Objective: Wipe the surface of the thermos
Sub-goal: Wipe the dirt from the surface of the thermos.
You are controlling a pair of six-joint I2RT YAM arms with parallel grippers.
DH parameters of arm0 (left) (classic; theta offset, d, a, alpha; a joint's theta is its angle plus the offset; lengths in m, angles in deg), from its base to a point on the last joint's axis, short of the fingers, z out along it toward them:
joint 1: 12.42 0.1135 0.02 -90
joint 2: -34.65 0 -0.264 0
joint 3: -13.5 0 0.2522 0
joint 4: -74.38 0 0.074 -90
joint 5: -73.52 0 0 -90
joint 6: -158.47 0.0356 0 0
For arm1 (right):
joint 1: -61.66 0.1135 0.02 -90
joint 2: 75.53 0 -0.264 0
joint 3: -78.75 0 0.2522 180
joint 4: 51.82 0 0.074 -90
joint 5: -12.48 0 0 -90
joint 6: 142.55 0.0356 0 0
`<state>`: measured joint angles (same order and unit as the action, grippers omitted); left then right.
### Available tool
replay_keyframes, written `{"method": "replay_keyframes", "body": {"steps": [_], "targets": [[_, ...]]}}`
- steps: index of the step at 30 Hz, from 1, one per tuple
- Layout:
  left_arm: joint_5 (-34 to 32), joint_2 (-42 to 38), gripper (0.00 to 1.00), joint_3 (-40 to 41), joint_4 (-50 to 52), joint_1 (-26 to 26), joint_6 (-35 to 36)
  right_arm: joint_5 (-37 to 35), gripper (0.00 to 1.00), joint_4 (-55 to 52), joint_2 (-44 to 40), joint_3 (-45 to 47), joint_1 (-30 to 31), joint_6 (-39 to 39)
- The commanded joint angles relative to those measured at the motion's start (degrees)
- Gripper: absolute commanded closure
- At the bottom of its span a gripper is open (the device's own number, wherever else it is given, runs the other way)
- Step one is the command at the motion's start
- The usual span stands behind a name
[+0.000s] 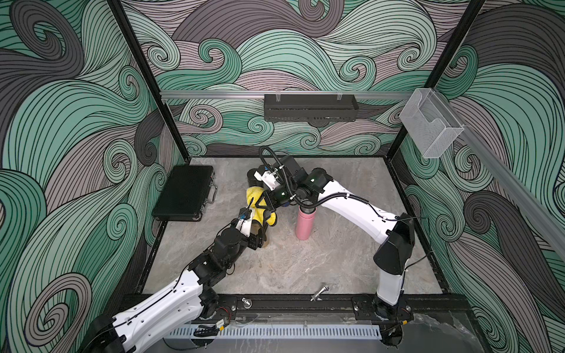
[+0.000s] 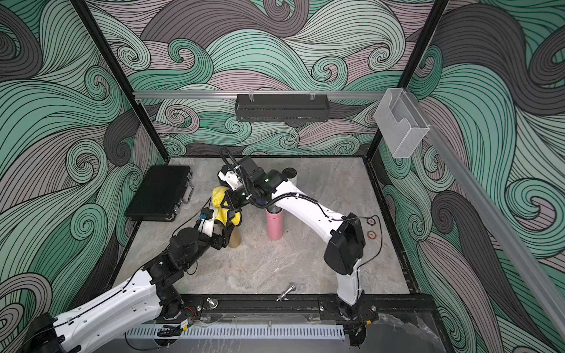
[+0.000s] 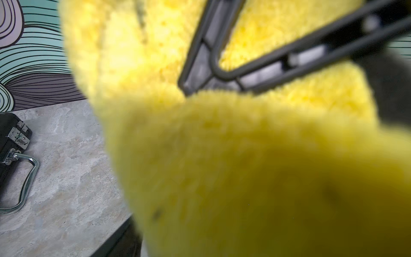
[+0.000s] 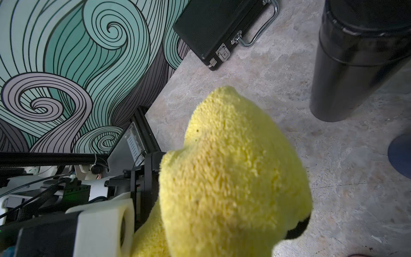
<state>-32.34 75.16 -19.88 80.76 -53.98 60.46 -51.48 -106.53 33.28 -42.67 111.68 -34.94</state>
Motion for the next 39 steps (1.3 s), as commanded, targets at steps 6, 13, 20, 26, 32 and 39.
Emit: {"method": "replay_keyframes", "body": {"steps": [6, 13, 20, 26, 32, 39], "targets": [[-2.41, -0.11, 0.2, -0.69, -0.55, -0.27, -0.25, 1.11, 1.0, 0.75, -2.91, 5.37, 2.46, 1.06], [-2.73, -0.95, 0.21, -0.6, 0.16, -0.27, -0.25, 0.16, 1.0, 2.51, -6.17, 9.82, 2.46, 1.98], [-2.55, -1.23, 0.21, -0.86, 0.61, -0.27, -0.01, -1.18, 1.0, 2.53, -6.63, 7.79, 1.98, 1.91], [-1.92, -0.79, 0.22, -0.86, 0.43, -0.27, -0.21, -1.41, 1.0, 0.21, -2.72, 0.15, 0.93, 1.04], [-1.44, 0.43, 0.22, -1.04, -0.52, -0.27, -0.16, 0.05, 1.0, -2.78, 3.98, -8.63, 0.96, 0.94], [-1.25, 1.61, 0.22, -1.39, -0.88, -0.27, -0.08, 0.7, 1.0, -2.49, 4.98, -7.76, 1.09, 1.51]]}}
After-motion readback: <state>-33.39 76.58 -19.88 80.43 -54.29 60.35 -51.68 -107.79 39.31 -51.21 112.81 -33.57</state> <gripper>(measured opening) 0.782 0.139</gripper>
